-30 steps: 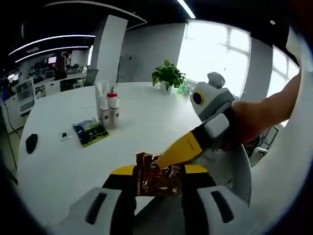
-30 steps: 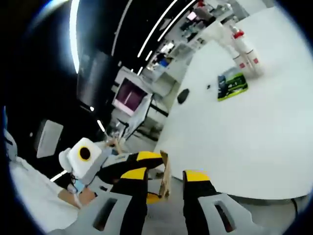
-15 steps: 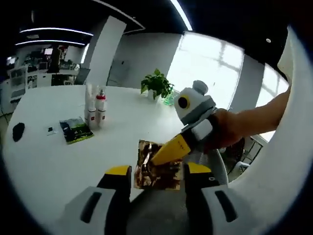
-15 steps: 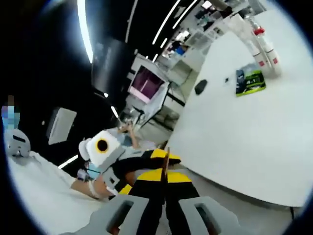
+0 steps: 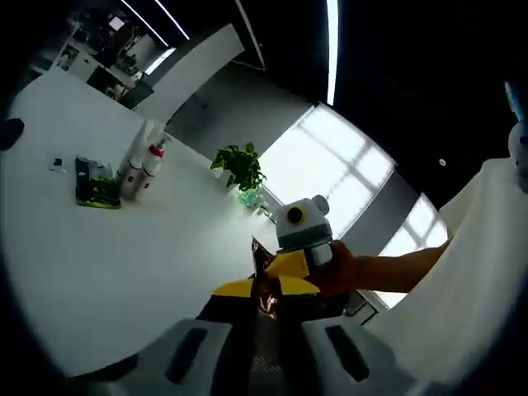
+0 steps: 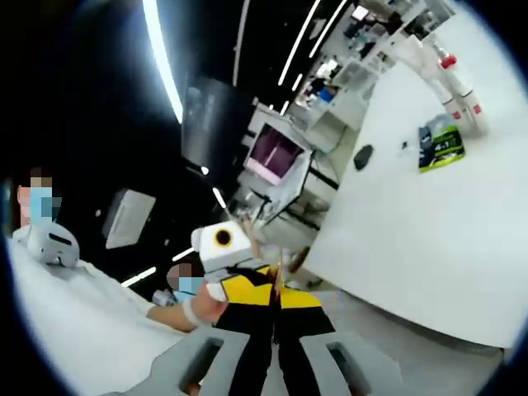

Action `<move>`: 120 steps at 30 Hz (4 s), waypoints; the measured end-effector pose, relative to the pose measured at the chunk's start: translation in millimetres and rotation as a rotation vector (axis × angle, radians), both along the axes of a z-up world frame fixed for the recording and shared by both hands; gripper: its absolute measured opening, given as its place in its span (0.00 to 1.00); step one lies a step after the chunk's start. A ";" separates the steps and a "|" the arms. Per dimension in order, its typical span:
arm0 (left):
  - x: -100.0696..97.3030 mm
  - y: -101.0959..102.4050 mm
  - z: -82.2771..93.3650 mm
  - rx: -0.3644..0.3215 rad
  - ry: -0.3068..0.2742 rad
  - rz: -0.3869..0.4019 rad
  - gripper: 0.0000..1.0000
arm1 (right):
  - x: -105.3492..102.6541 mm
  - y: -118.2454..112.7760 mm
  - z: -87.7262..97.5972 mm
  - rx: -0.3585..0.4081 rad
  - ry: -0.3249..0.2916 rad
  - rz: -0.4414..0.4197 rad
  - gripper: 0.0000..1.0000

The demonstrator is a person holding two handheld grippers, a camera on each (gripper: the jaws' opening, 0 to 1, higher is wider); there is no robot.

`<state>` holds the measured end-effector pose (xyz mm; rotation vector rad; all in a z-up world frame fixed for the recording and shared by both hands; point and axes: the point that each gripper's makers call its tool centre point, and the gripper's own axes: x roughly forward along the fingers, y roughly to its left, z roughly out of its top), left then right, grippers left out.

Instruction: Arrange the skincare products in the storage area until every visible bottle or jar stands upright without overlapping.

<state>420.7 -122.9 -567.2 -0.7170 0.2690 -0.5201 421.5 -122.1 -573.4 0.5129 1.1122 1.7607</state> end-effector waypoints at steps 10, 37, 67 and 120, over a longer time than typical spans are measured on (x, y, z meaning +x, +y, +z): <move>-0.1 18.2 10.3 -0.149 -0.002 0.116 0.00 | -0.2 7.3 19.3 0.117 0.067 -0.079 0.02; -7.0 29.3 7.9 -0.241 -0.005 0.157 0.00 | -0.4 22.6 20.2 0.122 0.055 -0.095 0.00; -5.2 42.4 6.0 -0.322 0.021 0.169 0.00 | 5.0 32.0 20.7 0.136 -0.017 -0.100 0.04; -45.3 100.7 -12.8 -0.433 0.068 0.380 0.00 | 4.6 47.1 -9.8 0.039 -0.113 -0.065 0.03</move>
